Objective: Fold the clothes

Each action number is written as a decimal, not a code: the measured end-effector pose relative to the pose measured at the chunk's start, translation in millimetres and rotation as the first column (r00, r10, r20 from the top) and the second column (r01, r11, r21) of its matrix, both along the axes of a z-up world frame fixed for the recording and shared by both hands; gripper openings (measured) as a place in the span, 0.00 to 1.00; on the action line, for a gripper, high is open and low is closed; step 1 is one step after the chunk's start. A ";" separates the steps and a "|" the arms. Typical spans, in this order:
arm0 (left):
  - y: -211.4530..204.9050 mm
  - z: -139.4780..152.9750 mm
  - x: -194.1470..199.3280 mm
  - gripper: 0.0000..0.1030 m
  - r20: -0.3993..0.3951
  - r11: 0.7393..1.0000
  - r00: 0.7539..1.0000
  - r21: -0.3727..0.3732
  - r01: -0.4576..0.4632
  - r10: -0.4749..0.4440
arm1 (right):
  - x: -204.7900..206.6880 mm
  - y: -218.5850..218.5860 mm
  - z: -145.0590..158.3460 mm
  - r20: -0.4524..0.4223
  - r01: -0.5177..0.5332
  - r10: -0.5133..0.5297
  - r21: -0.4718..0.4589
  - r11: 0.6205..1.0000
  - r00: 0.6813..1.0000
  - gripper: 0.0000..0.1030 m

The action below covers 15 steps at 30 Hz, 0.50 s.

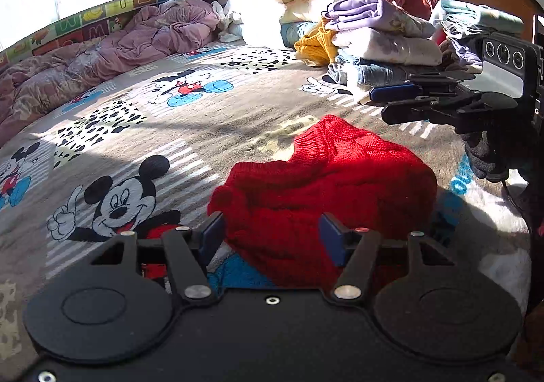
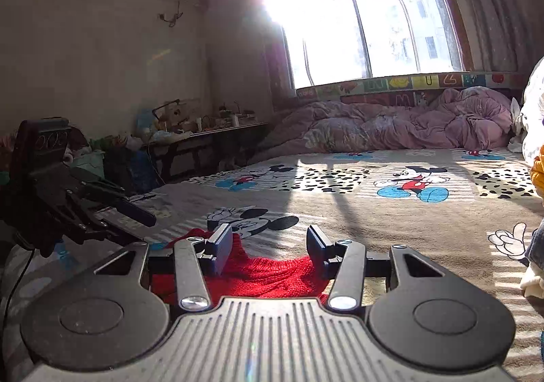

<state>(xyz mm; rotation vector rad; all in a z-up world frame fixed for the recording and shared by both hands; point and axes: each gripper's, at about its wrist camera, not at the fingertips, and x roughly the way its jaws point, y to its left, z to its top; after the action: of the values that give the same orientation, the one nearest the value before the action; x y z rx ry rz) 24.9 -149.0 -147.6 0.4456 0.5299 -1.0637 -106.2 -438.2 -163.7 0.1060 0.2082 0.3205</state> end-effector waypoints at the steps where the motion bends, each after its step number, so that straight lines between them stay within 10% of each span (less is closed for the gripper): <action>1: -3.8 -2.6 -6.0 0.59 0.008 0.999 0.999 0.010 0.031 -0.031 | -3.9 10.0 1.0 0.006 -0.038 0.039 -0.051 0.998 0.999 0.52; 6: -19.3 -23.2 7.0 0.63 -0.044 0.999 0.998 0.009 0.035 -0.035 | 10.4 26.8 -8.8 -0.095 -0.035 0.022 -0.137 0.990 0.995 0.57; 15: -12.0 -61.9 38.9 0.82 -0.208 0.998 0.978 -0.064 -0.028 0.014 | 39.1 8.9 -36.1 -0.249 -0.100 0.091 -0.024 0.995 0.964 0.59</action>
<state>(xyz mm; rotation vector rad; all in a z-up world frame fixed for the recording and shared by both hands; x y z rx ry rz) 63.9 -161.1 -209.6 0.2709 0.6806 -1.1110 -67.1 -429.3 -199.8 0.0996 0.4677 0.3994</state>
